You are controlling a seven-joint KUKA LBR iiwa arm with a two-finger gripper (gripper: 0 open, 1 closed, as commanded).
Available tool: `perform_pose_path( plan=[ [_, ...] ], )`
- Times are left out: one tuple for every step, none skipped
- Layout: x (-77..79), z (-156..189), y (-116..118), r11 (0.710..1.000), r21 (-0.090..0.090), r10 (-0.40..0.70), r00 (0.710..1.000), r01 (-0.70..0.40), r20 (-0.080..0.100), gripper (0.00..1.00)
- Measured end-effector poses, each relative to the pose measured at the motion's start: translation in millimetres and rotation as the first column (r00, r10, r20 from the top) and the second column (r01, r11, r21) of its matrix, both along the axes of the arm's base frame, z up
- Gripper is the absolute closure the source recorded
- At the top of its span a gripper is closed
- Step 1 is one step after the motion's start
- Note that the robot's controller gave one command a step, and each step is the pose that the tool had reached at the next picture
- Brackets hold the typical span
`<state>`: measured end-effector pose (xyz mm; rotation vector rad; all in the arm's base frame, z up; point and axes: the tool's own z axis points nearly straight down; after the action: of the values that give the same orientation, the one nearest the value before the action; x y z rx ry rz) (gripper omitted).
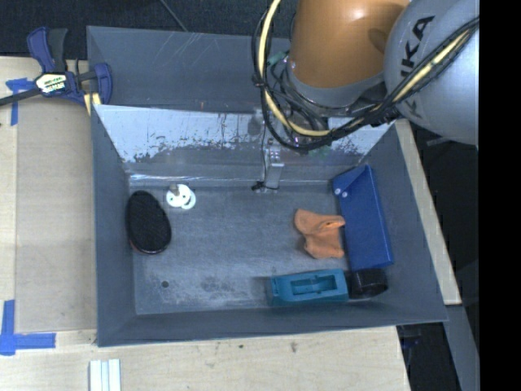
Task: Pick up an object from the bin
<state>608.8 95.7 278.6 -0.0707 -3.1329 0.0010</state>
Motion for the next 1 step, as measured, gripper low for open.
perform_pose_path(
  plan=[
    [-7.6, 7.0, -39.8, 0.999, 0.003, 0.04, 0.999, -0.04, 0.024, 0.0]
  ],
)
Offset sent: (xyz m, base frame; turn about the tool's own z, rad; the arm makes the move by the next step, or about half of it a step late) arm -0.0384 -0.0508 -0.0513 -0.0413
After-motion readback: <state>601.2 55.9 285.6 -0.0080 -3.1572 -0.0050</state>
